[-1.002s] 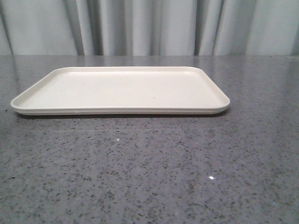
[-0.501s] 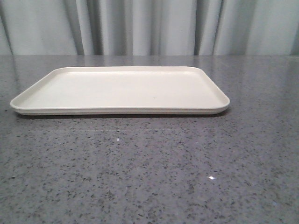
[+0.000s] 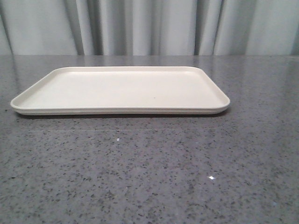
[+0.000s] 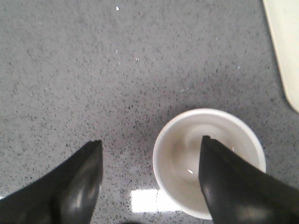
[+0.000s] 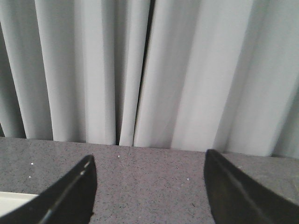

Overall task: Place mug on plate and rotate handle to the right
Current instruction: 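Carry the mug with the left gripper over the cream tray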

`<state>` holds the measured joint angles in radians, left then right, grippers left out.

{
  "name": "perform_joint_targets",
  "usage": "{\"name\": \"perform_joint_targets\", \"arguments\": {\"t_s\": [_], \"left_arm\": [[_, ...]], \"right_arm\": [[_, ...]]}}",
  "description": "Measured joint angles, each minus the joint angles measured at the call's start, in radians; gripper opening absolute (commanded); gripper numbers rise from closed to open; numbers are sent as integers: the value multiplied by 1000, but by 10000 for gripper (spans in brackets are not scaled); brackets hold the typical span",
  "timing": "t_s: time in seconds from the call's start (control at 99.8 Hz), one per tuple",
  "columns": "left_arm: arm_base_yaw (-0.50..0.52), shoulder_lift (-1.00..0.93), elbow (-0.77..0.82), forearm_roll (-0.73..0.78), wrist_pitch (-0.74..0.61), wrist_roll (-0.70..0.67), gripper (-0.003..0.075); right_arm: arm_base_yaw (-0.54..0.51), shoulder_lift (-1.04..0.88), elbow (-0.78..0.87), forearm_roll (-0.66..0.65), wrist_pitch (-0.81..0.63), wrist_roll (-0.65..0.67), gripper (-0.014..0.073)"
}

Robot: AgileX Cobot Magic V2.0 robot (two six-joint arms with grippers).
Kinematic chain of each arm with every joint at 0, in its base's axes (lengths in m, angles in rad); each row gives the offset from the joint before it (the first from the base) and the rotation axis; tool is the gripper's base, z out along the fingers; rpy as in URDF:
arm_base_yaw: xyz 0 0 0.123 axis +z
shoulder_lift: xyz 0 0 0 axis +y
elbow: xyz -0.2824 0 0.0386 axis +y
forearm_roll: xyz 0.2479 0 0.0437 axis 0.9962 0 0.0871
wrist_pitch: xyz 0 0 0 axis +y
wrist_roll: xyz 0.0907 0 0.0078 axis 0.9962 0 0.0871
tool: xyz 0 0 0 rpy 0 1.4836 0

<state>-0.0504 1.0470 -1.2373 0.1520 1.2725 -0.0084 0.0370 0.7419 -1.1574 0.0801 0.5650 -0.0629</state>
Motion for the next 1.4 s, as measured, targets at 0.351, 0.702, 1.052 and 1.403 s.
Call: {"name": "perform_joint_targets", "arguments": {"t_s": [0.351, 0.702, 1.052, 1.403], "left_arm": [[0, 4, 126, 4, -10, 0, 442], [0, 94, 155, 15, -23, 8, 442], [0, 206, 155, 13, -27, 8, 435], [0, 206, 155, 15, -40, 8, -20]], "right_arm": [[0, 9, 0, 0, 2, -2, 497], [0, 9, 0, 0, 24, -2, 497], [0, 9, 0, 0, 30, -2, 497], [0, 9, 0, 0, 38, -2, 497]]}}
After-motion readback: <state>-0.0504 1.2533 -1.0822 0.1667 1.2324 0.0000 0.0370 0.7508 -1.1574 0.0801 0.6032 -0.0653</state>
